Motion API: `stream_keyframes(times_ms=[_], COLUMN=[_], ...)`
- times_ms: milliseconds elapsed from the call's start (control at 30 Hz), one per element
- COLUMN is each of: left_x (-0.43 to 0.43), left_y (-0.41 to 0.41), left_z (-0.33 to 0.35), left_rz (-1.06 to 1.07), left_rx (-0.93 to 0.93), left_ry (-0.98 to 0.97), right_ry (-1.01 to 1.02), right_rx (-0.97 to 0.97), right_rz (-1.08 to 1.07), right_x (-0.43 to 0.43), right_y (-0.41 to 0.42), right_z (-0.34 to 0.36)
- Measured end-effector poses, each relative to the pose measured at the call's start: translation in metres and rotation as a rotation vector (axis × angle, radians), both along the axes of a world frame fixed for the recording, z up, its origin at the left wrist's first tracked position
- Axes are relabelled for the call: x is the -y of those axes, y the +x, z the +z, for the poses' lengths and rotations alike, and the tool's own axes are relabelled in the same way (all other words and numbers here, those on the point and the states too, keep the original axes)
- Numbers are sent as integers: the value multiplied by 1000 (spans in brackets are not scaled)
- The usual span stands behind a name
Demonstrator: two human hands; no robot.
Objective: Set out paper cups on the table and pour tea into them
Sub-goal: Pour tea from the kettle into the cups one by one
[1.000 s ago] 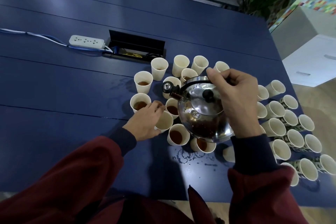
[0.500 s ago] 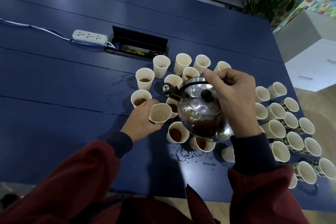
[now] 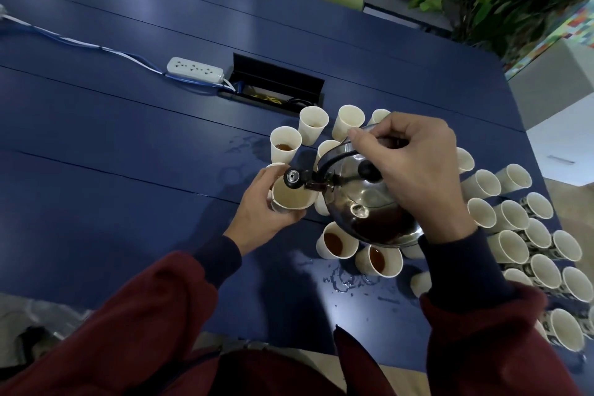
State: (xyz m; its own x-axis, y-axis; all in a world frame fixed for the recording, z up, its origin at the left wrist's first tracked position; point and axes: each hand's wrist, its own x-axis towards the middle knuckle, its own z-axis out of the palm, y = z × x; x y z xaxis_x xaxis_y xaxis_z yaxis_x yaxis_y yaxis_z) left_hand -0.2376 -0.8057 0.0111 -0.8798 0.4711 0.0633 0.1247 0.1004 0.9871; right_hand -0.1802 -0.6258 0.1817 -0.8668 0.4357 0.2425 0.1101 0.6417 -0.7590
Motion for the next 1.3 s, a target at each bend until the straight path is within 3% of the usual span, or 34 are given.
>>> stream_keyframes(times_ms=[233, 667, 1300], left_x=[18, 24, 27], left_y=[5, 9, 13], left_z=[1, -22, -35], left_rz=[-6, -15, -29], left_rx=[47, 89, 131], left_ry=[20, -28, -43], right_ry=[198, 357, 395], right_rx=[61, 48, 61], right_rz=[60, 137, 101], right_x=[26, 41, 41], right_y=[-4, 2, 9], right_z=[4, 4, 6])
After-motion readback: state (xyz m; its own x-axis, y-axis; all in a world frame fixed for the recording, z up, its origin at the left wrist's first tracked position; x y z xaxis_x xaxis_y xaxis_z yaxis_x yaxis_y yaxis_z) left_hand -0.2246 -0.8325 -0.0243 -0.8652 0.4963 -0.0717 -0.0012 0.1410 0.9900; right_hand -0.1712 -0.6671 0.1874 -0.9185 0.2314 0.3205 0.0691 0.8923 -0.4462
